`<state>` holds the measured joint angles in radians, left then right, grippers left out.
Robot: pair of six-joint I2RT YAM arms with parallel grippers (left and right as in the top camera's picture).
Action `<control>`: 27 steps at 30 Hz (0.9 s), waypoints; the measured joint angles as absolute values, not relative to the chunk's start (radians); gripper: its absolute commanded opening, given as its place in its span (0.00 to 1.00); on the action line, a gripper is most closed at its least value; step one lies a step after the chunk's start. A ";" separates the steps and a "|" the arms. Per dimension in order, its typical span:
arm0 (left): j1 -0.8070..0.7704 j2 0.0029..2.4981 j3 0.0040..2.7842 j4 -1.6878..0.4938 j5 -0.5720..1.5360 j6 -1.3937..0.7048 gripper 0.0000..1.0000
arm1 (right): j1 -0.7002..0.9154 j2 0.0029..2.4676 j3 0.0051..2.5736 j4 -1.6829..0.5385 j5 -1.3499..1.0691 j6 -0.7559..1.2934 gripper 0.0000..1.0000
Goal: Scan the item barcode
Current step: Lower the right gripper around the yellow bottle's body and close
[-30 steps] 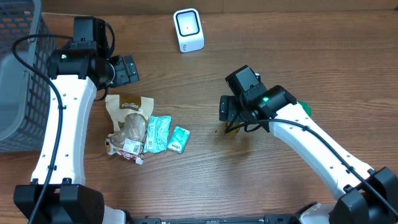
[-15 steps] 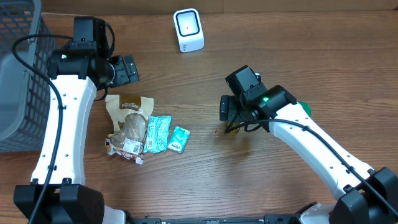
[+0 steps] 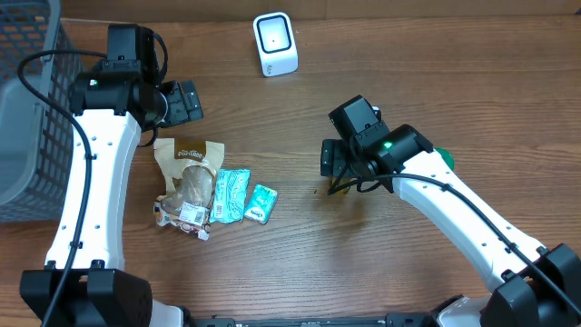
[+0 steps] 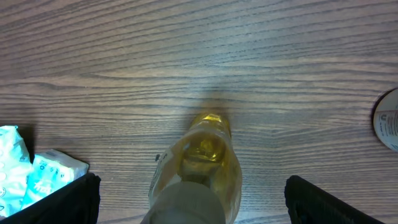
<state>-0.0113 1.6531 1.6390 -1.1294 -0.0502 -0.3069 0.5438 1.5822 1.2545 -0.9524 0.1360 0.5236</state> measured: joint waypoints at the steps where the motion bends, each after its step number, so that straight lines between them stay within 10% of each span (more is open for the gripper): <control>1: -0.011 1.653 1.639 -1.129 -0.050 -0.307 0.99 | 0.544 1.582 1.254 -0.952 0.136 0.524 0.92; 13: -0.011 1.653 1.639 -1.129 -0.050 -0.307 1.00 | 0.544 1.582 1.252 -0.947 0.138 0.523 0.91; 27: -0.011 1.653 1.639 -1.129 -0.050 -0.307 1.00 | 0.544 1.582 1.179 -0.843 0.154 0.524 0.68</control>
